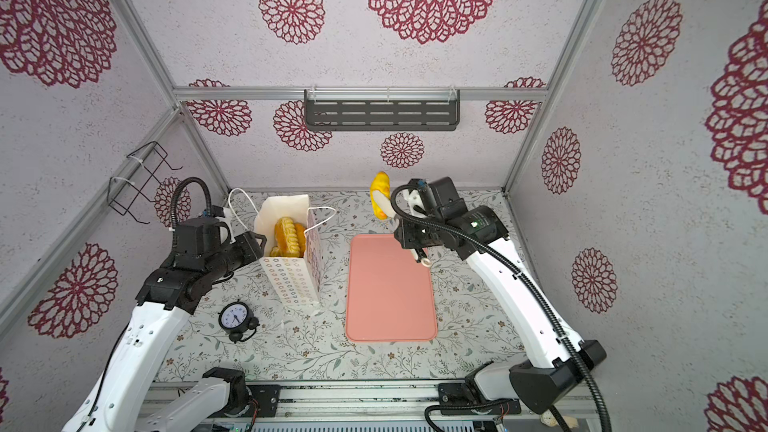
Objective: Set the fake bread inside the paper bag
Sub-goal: 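Lift the oval bun and carry it toward the bag with the right gripper, then open the right gripper over the bag to drop the oval bun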
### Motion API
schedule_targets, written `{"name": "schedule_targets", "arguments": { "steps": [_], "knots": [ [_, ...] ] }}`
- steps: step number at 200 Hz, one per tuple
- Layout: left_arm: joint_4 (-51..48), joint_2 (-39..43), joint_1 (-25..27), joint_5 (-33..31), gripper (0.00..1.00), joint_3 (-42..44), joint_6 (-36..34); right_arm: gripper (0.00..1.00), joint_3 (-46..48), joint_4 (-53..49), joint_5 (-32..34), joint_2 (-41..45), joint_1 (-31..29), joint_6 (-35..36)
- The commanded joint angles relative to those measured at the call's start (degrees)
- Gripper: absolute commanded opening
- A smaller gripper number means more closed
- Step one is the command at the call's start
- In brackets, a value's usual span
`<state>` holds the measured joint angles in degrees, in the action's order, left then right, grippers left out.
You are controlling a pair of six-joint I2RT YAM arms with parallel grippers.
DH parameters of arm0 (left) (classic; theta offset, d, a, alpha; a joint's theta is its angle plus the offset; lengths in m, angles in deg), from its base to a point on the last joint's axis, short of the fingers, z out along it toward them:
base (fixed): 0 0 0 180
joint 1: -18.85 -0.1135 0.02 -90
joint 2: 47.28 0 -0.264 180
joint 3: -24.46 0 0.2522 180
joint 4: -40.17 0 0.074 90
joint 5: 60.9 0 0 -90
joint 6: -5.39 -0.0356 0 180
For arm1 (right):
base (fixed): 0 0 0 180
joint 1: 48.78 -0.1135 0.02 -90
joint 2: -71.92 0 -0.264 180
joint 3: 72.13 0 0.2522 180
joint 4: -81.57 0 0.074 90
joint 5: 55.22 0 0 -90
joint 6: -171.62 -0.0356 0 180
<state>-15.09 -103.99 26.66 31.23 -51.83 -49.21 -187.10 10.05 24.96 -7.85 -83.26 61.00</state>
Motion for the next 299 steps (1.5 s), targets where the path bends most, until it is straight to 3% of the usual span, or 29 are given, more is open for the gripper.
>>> {"name": "schedule_targets", "arguments": {
  "steps": [1,73,117,166,194,217,262,299],
  "knots": [
    [-1.4,0.1,-0.5,-1.9,0.43,-1.6,-0.1,0.24,-7.0,4.1,-2.6,-3.6,-5.3,-1.4],
    [-4.3,2.5,-0.5,-4.9,0.4,-0.6,0.5,0.25,-19.0,6.8,-3.5,-16.7,-16.8,-2.7],
    [-5.2,2.8,-0.6,-5.2,0.41,-1.1,0.4,0.32,-20.2,6.4,-4.0,-20.5,-18.1,-2.4],
    [-6.9,4.4,-0.7,-6.0,0.44,-2.9,-0.8,0.47,-21.9,6.2,-4.5,-22.2,-18.2,-1.9],
    [-8.7,5.1,-1.1,-6.8,0.45,-3.9,-1.9,0.5,-23.0,6.0,-4.2,-22.6,-18.1,-1.4],
    [-9.6,6.1,-1.5,-7.0,0.45,-4.6,-2.2,0.47,-23.7,5.8,-2.4,-22.3,-18.2,-1.1],
    [-9.9,10.3,-3.1,-9.2,0.5,-4.8,-2.1,0.41,-22.0,6.7,5.1,-17.7,-15.3,0.2],
    [-10.2,11.6,-7.5,-9.1,0.56,-2.6,-1.1,0.4,-7.2,13.6,8.2,-6.4,-3.3,-1.6]
  ]
}}
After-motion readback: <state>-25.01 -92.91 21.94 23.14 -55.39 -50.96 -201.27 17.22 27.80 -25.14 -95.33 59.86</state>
